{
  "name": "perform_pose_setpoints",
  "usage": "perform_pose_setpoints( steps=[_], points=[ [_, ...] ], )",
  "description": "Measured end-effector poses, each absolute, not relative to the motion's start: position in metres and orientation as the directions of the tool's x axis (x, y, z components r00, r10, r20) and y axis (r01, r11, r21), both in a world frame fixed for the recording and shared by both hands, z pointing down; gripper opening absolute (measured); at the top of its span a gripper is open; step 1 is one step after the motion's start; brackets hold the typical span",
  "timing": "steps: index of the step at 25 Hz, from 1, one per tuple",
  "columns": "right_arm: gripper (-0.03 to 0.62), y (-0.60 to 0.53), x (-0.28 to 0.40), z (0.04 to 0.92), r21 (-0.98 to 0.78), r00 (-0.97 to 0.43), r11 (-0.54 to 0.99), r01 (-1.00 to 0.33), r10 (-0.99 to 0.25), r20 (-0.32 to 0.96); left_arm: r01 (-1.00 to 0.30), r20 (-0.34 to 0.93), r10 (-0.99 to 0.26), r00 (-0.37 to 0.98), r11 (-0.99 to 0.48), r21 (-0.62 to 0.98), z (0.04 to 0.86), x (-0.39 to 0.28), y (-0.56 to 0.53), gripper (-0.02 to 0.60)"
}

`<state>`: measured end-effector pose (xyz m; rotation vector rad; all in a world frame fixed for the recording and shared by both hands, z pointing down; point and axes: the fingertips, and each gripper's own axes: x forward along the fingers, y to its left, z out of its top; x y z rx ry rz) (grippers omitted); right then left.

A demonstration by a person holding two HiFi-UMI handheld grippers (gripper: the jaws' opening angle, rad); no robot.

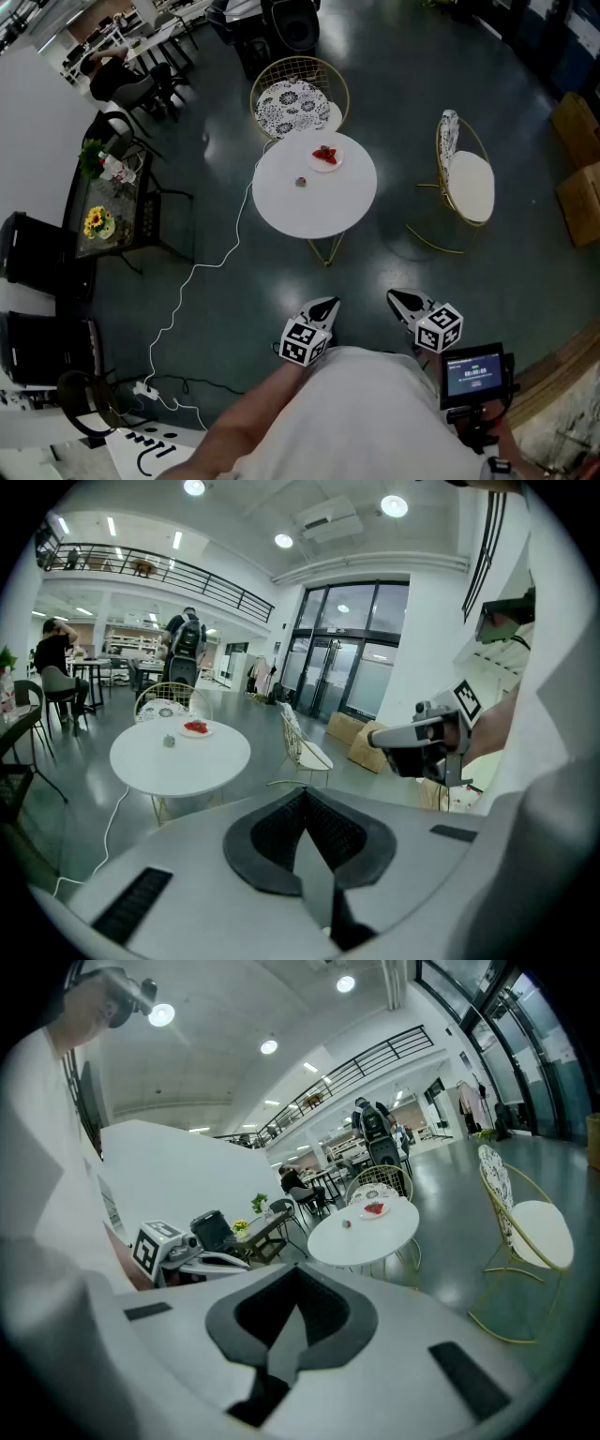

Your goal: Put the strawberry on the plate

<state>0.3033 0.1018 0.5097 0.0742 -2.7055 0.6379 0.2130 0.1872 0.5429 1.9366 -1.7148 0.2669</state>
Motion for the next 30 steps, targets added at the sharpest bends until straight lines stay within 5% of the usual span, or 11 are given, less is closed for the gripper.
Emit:
perform_pose_setpoints(
  steps=[10, 30],
  points=[
    [0.008, 0.146, 0.402, 0.5, -0.444, -0.961, 0.894, -0.06, 0.068, 0.267, -0.975, 0.445, -0.885, 0.138, -0.041, 0.219, 0.524, 0.326, 0.212, 0.008],
    [0.008, 0.149, 0.407, 0.489, -0.432, -0.965, 0.902, -0.014, 0.101, 0.243, -0.987, 0.442, -0.897, 0.007, 0.065, 0.147, 0.508, 0.327, 0.242, 0.008]
  ],
)
